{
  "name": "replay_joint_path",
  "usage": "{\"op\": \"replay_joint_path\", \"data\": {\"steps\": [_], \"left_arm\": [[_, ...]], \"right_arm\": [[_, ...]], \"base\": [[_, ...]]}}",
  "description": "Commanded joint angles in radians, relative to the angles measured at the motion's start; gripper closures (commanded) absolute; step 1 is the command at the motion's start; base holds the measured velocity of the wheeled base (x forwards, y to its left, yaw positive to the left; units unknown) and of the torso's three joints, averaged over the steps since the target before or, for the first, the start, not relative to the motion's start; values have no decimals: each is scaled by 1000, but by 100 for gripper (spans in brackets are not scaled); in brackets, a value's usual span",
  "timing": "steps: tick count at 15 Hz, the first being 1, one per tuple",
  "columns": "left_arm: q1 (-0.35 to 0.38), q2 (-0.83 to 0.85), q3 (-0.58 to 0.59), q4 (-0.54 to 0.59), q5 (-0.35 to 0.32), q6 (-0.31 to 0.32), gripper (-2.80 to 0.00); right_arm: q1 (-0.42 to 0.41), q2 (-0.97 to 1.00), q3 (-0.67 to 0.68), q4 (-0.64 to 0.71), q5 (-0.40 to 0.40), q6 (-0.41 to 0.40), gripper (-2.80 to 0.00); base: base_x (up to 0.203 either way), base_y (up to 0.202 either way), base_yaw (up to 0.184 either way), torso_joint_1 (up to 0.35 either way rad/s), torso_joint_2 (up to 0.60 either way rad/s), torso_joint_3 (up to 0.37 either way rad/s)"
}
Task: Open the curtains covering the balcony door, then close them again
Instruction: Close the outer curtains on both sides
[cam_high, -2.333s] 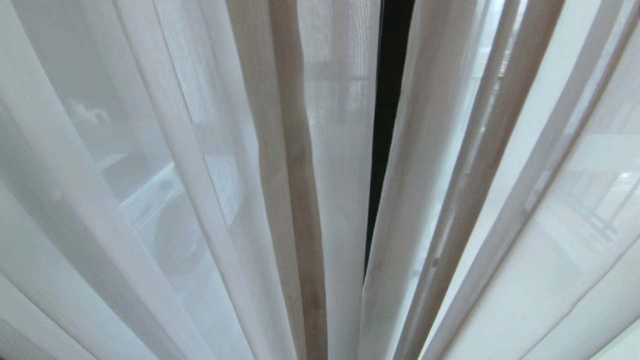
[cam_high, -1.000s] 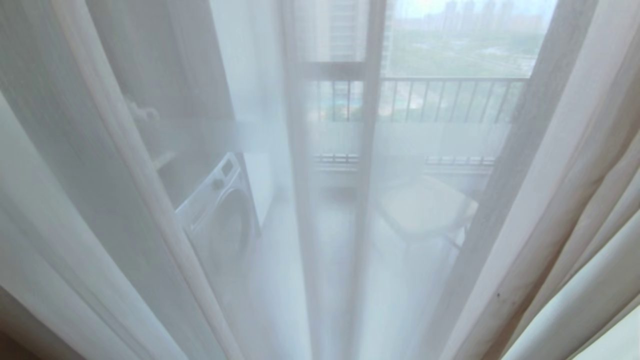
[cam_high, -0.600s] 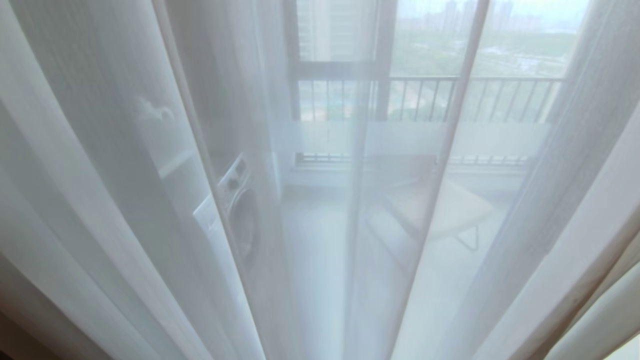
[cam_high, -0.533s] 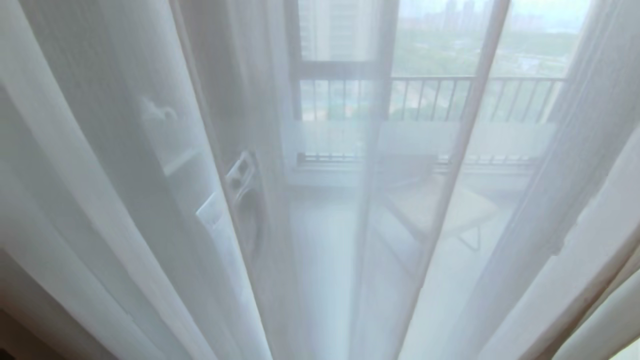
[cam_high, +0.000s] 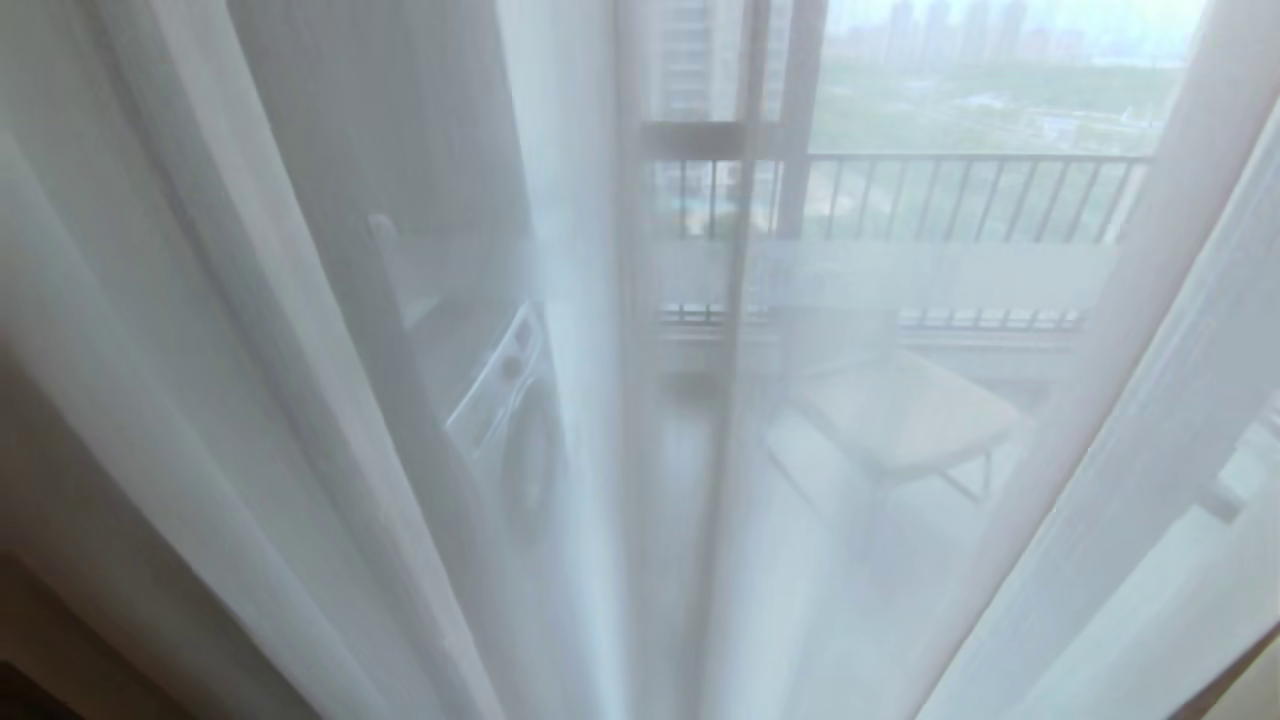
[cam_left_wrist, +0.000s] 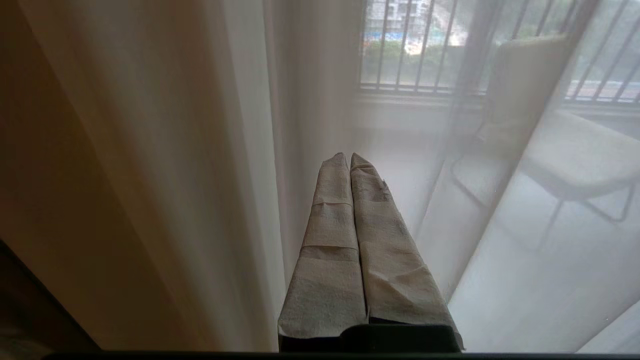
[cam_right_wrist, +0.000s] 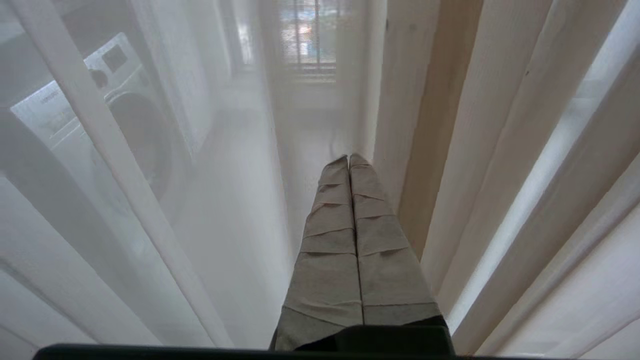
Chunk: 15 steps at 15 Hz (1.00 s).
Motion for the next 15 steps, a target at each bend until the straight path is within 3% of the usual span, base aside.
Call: {"op": "replay_joint_path", "data": {"steps": [1, 10, 15], "left_arm": [[0, 0, 0, 0, 1, -1, 0], [0, 0, 0, 0, 1, -1, 0], [0, 0, 0, 1, 1, -1, 0]], "right_arm": [[0, 1, 0, -1, -1, 0, 0], [0, 1, 0, -1, -1, 0, 0], [0, 1, 0, -1, -1, 1, 0]], "base": [[0, 196, 0, 0, 0, 2], [0, 183, 1, 3, 2, 2], [0, 16, 1, 0, 1, 0]]}}
